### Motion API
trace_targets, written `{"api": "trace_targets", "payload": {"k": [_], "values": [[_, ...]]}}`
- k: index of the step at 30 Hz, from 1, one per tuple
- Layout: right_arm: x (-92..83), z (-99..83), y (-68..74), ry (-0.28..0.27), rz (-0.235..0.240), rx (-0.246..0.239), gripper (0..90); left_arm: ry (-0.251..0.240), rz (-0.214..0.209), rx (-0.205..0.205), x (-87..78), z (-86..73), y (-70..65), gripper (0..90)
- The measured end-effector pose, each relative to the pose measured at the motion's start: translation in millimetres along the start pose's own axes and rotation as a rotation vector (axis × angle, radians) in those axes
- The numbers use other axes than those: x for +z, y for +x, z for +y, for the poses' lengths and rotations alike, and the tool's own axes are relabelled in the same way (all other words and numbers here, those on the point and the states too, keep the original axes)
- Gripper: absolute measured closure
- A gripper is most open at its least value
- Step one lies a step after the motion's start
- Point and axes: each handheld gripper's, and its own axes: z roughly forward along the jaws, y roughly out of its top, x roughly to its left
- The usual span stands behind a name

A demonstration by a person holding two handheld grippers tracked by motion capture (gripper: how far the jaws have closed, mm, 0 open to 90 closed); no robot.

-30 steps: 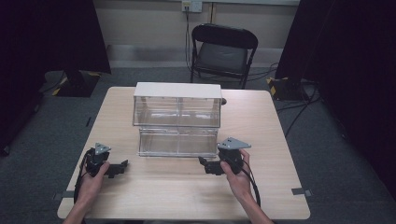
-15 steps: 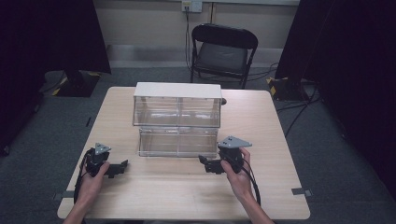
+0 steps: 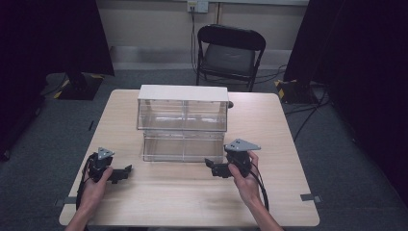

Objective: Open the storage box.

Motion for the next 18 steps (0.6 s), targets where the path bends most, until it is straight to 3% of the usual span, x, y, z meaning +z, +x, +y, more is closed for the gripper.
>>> {"api": "trace_targets", "payload": {"k": [18], "values": [[1.6,5.2,-1.9,-0.009,0.025,0.003,10.9,0.0,0.0,0.0,0.0,0.0,0.0,1.5]]}}
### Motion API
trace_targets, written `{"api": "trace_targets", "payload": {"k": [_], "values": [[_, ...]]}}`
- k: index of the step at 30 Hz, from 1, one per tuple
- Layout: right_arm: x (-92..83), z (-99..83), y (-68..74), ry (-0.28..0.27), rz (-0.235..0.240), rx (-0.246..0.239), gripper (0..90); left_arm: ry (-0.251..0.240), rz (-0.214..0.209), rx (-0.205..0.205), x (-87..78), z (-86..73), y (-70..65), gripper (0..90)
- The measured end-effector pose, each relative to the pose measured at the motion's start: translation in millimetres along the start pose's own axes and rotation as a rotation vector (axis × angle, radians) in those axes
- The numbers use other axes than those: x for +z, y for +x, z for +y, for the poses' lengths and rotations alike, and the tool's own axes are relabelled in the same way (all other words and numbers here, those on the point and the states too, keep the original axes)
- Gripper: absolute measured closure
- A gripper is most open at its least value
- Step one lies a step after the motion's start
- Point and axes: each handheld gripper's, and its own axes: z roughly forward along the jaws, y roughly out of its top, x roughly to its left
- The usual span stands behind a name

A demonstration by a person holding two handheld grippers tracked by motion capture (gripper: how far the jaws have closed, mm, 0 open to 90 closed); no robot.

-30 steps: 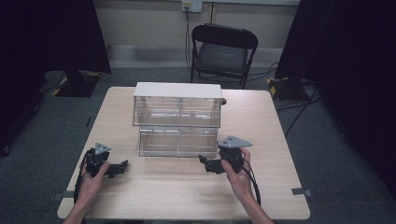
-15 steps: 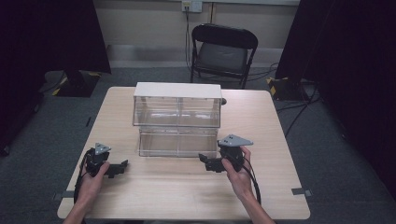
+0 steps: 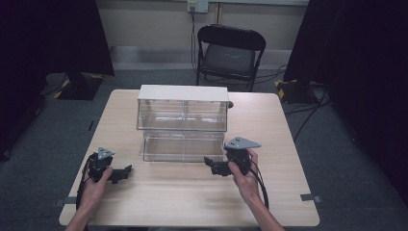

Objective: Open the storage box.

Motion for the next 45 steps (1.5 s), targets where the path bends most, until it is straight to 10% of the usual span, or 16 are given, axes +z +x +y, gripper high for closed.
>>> {"api": "trace_targets", "payload": {"k": [45], "values": [[-0.2,28.5,-18.5,-0.079,-0.033,0.055,13.3,0.0,0.0,0.0,0.0,0.0,-0.1,1.5]]}}
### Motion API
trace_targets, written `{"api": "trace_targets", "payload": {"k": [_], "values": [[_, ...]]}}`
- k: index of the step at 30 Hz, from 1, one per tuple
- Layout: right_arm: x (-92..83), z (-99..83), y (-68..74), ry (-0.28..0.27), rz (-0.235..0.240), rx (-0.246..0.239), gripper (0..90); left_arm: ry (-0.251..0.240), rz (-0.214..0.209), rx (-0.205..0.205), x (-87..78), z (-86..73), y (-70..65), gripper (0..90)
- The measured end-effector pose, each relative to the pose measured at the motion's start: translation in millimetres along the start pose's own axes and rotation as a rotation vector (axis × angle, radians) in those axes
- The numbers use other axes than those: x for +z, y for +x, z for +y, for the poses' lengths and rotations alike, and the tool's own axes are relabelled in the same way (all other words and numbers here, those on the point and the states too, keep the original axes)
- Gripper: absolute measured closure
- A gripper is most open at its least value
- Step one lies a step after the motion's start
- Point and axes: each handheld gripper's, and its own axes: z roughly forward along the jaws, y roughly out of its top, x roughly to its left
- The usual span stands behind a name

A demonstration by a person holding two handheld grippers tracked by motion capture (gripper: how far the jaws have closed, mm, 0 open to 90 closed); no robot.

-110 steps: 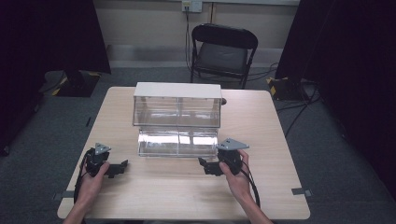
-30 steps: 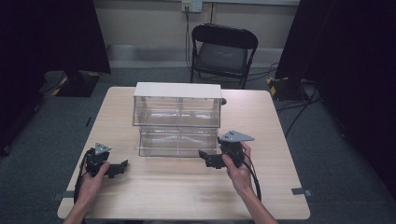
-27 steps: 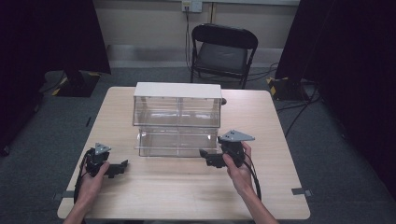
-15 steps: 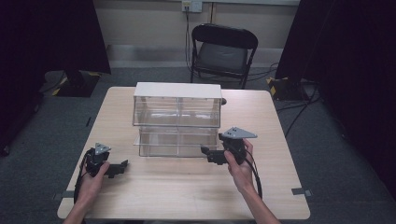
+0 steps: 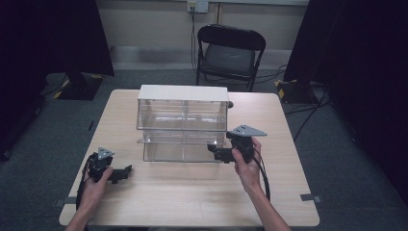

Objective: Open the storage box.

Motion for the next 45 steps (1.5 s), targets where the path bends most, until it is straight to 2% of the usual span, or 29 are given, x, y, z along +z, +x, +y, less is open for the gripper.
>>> {"api": "trace_targets", "payload": {"k": [7,13,25,35,39,42,45], "values": [[2.5,6.4,-2.5,-0.02,-0.006,0.017,13.3,0.0,0.0,0.001,0.0,0.0,0.1,1.5],[3.4,8.9,-1.4,-0.019,-0.018,0.008,12.9,0.0,0.0,0.0,0.0,0.0,0.1,1.5],[6.0,7.1,-2.5,-0.029,-0.011,0.042,11.0,0.0,0.0,0.0,0.0,0.0,0.0,1.5],[-1.0,11.0,-2.1,-0.028,-0.01,0.024,10.6,0.0,0.0,0.0,0.0,0.0,0.0,1.5],[-2.2,11.1,-3.8,-0.032,-0.004,0.029,10.6,0.0,0.0,0.0,0.0,0.0,0.0,1.5],[0.6,11.0,-5.0,-0.039,0.019,0.053,10.5,0.0,0.0,0.0,0.0,0.0,0.0,1.5],[3.4,11.2,-2.1,-0.037,0.01,0.047,10.5,0.0,0.0,0.0,0.0,0.0,0.0,1.5]]}}
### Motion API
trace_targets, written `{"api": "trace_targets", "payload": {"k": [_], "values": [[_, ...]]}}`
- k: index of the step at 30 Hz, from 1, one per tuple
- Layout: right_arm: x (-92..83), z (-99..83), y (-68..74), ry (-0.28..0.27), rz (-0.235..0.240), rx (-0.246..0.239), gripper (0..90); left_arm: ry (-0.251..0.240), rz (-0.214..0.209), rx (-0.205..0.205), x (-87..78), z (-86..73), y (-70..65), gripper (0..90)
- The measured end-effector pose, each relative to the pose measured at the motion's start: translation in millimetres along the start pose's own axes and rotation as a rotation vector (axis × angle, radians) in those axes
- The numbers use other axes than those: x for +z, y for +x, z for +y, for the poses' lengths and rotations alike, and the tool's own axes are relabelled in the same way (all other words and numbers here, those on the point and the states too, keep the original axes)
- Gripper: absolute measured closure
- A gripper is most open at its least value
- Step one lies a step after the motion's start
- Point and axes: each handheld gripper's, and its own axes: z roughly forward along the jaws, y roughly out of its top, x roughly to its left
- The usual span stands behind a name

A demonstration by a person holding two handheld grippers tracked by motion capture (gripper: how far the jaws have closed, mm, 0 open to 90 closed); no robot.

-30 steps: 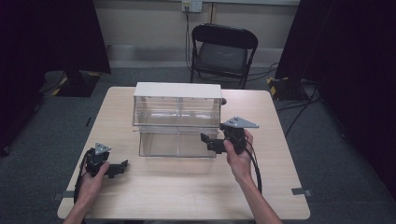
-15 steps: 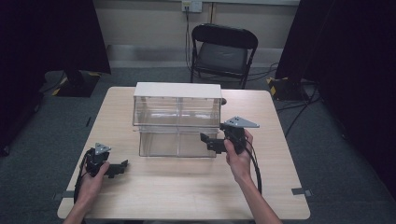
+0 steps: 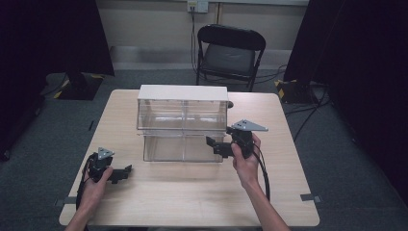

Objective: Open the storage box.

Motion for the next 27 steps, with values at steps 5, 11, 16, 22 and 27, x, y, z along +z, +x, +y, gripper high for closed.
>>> {"api": "trace_targets", "payload": {"k": [5,11,16,22,27], "values": [[-0.7,0.4,0.7,-0.002,-0.003,-0.004,10.5,0.0,-0.001,-0.002,0.0,-0.1,-0.1,1.5],[-1.1,0.3,1.2,-0.002,-0.008,-0.007,10.5,-0.001,0.0,-0.001,0.0,0.0,0.0,1.6],[-1.3,0.3,1.5,-0.003,-0.008,-0.008,10.5,0.0,-0.001,-0.002,0.0,-0.1,-0.1,1.6],[-1.6,0.3,1.8,-0.004,-0.009,-0.008,10.5,-0.001,-0.002,-0.002,0.0,-0.1,-0.1,1.5],[-1.6,0.4,1.8,-0.005,-0.009,-0.009,10.5,-0.001,-0.001,-0.003,0.0,0.0,-0.1,1.6]]}}
